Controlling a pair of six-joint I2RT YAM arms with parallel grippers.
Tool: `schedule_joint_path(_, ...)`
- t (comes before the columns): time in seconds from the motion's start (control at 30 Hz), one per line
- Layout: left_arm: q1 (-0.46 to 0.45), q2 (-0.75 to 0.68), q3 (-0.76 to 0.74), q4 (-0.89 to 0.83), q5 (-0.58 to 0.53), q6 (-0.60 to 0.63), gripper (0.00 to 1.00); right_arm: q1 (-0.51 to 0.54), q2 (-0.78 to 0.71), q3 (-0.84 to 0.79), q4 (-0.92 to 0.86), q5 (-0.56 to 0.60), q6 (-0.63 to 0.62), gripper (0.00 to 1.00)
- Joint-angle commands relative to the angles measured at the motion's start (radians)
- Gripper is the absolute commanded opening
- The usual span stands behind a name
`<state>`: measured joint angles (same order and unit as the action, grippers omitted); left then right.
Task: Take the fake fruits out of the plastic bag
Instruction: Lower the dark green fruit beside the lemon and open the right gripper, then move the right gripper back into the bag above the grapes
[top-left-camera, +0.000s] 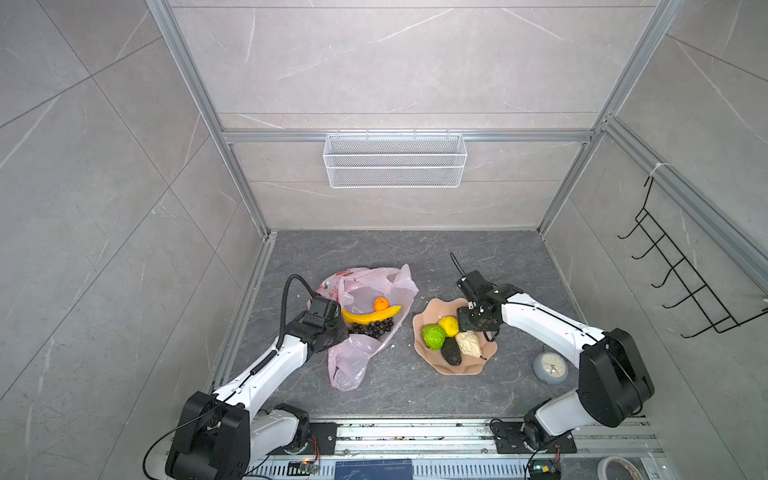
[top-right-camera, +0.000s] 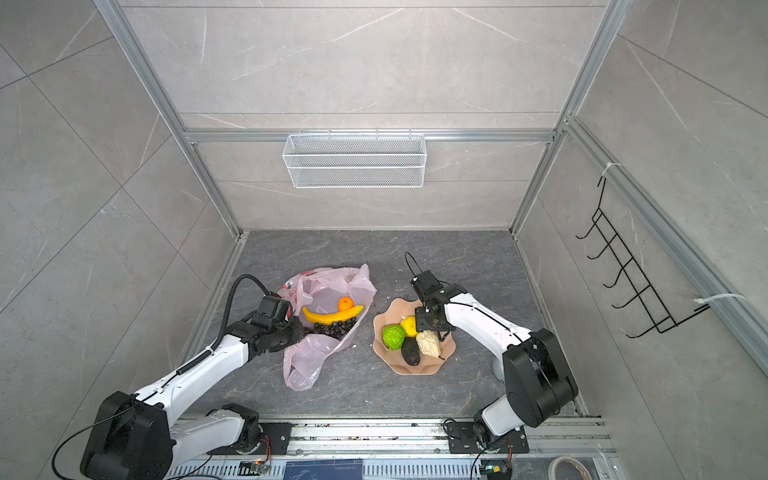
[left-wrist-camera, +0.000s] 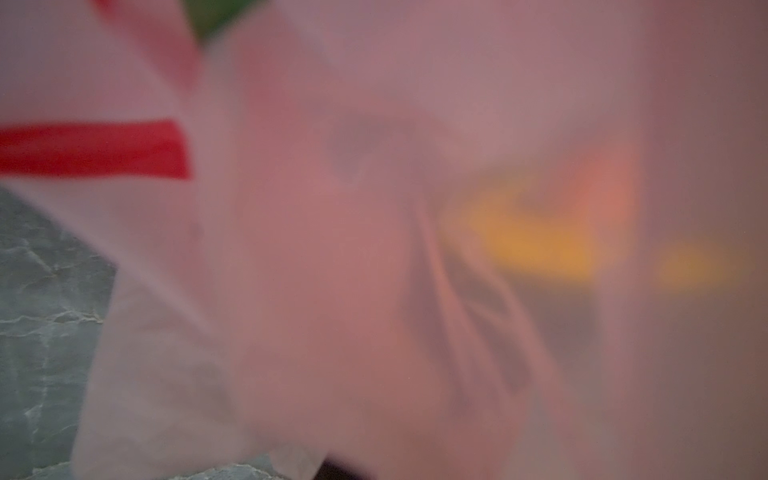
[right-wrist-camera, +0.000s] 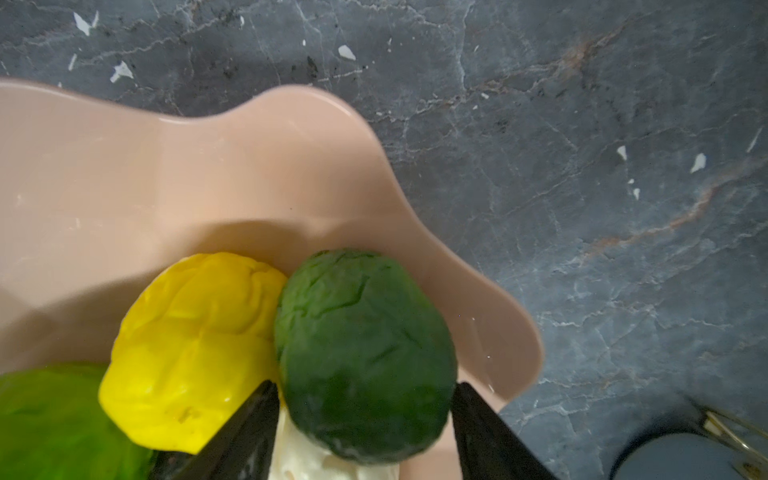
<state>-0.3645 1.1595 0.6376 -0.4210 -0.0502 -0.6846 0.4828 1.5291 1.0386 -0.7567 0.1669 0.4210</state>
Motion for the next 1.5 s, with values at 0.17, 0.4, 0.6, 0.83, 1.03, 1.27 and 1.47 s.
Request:
schedule_joint_path(0.17, 0.003, 0.003, 0.011, 0.003, 0.0, 0.013, 0.12, -0.003, -0.036, 0.003, -0.023, -0.001, -0.005, 0.7)
schedule_joint_path(0.4, -0.046, -0.003, 0.044, -0.011, -0.049, 0.033, 0.07, 0.037, -0.199, 0.039, -0.07, -0.049, 0.057, 0.67)
schedule_joint_path(0.6, -0.159, 0.027, 0.11, -0.016, -0.132, 0.054, 0.05, 0.302, -0.25, 0.14, -0.004, -0.012, 0.151, 0.63)
schedule_joint_path(0.83, -0.206, 0.049, 0.127, -0.015, -0.158, 0.043, 0.05, 0.49, -0.034, 0.337, 0.113, -0.045, 0.197, 0.58)
schedule_joint_path(1.03, -0.206, 0.039, 0.101, -0.019, -0.156, 0.01, 0.05, 0.493, 0.266, 0.548, 0.065, -0.028, 0.2, 0.56)
schedule_joint_path(1.27, -0.209, 0.032, 0.068, 0.021, -0.11, -0.032, 0.06, 0.453, 0.513, 0.741, 0.004, 0.029, 0.17, 0.5)
schedule_joint_path(1.47, -0.209, 0.027, 0.064, 0.021, -0.108, -0.029, 0.06, 0.395, 0.633, 0.827, -0.009, 0.025, 0.164, 0.4)
